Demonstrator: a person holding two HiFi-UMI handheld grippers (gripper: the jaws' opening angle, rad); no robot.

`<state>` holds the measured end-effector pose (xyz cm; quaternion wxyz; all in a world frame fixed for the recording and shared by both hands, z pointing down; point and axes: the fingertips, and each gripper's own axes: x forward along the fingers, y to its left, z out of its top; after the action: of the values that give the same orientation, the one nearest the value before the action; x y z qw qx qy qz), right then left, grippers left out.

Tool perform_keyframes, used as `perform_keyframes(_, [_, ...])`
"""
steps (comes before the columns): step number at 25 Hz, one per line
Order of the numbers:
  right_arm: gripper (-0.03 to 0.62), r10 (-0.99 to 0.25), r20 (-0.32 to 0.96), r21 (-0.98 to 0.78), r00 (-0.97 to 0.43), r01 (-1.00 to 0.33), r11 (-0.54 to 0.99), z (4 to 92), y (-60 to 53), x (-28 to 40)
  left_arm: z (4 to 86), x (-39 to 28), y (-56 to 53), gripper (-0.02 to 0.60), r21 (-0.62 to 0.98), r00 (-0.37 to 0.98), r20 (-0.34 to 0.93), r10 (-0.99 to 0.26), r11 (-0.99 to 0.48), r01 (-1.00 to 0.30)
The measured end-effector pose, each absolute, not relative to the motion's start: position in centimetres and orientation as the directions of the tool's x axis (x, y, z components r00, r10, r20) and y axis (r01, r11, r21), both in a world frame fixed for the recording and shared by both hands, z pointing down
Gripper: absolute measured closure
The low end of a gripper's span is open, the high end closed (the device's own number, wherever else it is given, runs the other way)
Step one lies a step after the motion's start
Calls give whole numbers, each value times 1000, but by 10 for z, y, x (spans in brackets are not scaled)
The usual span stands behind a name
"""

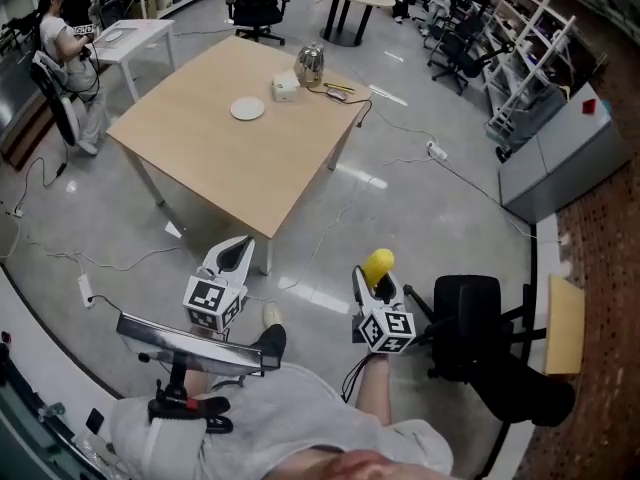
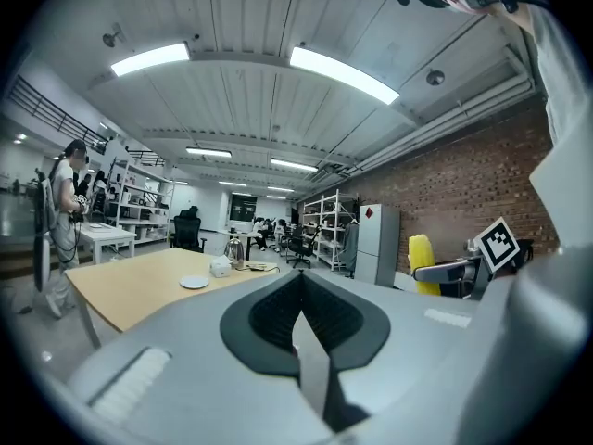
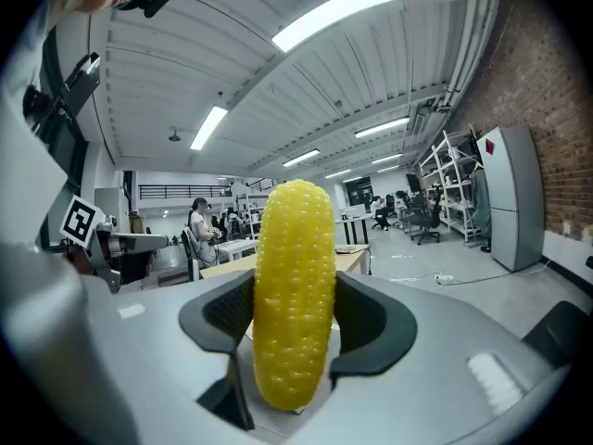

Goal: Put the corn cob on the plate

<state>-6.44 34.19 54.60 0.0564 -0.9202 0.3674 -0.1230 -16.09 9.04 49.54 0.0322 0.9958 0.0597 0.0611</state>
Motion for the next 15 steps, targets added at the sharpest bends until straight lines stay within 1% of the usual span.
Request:
perform_keyframes(3, [340,-691,194,-191,697,-664,-723,541,333,-30,494,-124,82,561,78,984,118,131,-989,123])
perform_keyframes(10, [340,-713,200,-189,672,-688,-701,539,289,57,489,-41,41,561,79,990,98,102,-992,95])
perform_keyframes(15, [341,-744,199,-196,638,-717,-668,536,259,84,486,-27,17,561,62,994,100,53,-997,47])
